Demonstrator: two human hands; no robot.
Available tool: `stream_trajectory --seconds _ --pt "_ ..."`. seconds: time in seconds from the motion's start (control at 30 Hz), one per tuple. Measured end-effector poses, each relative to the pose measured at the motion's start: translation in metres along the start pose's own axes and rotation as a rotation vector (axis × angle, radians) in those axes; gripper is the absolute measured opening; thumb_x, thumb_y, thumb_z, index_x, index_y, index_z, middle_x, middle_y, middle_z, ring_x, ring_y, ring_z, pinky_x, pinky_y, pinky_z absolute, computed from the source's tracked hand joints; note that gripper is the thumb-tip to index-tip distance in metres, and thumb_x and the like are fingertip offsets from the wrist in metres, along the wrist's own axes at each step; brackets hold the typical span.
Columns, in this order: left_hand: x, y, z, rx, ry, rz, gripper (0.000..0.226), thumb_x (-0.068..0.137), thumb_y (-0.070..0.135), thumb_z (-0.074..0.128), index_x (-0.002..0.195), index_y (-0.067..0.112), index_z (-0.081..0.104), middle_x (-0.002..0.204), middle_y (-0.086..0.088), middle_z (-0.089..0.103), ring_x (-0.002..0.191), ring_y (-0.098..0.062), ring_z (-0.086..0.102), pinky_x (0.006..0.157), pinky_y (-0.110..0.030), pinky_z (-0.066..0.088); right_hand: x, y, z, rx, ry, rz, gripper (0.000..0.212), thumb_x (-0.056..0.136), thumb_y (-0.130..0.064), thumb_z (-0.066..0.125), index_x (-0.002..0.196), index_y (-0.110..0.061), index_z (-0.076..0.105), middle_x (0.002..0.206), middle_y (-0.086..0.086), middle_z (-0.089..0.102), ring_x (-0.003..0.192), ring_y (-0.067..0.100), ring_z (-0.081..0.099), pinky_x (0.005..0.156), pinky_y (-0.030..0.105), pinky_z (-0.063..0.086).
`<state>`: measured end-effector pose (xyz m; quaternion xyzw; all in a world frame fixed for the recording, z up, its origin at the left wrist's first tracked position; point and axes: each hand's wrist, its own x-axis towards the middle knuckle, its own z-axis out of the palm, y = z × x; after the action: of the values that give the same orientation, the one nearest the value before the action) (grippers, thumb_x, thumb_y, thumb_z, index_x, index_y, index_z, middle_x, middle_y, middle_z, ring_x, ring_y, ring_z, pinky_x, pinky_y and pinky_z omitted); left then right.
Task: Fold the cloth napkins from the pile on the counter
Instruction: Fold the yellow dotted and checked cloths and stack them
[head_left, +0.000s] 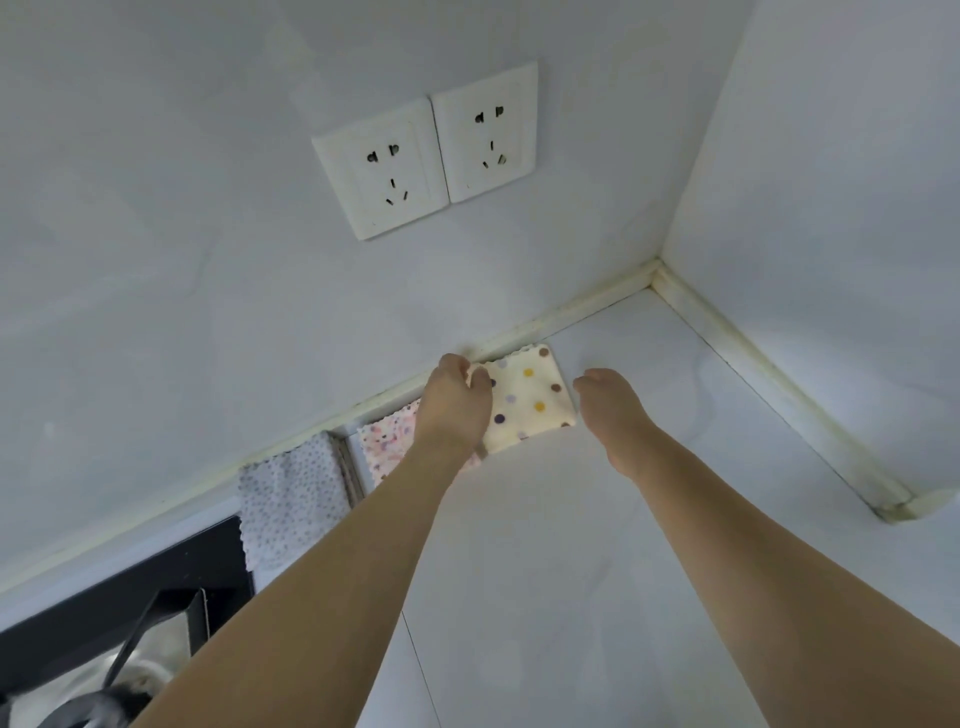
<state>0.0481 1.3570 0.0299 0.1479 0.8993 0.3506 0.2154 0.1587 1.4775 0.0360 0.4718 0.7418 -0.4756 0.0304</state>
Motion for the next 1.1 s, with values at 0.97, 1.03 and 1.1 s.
stream_trajectory --seconds 0.97,1.03,1.1 --pt "-0.207 -0.220 -0.248 0.437 0.340 0.438 0.039 0.098 0.021 0.045 0.135 0.008 0.046 0.141 -0.007 0.045 0.130 -0.026 0.038 0.110 -0.036 0.032 -0.288 -0.084 0.199 -0.177 0.027 -0.543 0.045 0.095 -0.017 0.045 0.140 -0.011 0.044 0.144 0.008 0.046 0.124 0.021 0.046 0.100 0.035 0.036" --pt "-0.224 -0.247 -0.277 0.483 0.357 0.424 0.041 0.100 0.024 0.043 0.138 0.009 0.044 0.144 -0.007 0.043 0.132 -0.026 0.036 0.112 -0.036 0.031 -0.317 -0.094 0.229 -0.176 -0.008 -0.563 0.047 0.097 -0.017 0.045 0.143 -0.013 0.040 0.148 0.005 0.041 0.132 0.022 0.042 0.108 0.036 0.034" --pt "-0.243 -0.273 -0.305 0.505 0.369 0.380 0.043 0.101 0.027 0.040 0.141 0.011 0.041 0.147 -0.005 0.040 0.135 -0.024 0.034 0.115 -0.036 0.029 -0.345 -0.104 0.256 -0.186 -0.043 -0.585 0.048 0.098 -0.017 0.045 0.145 -0.014 0.037 0.150 0.004 0.039 0.136 0.022 0.039 0.111 0.038 0.035"
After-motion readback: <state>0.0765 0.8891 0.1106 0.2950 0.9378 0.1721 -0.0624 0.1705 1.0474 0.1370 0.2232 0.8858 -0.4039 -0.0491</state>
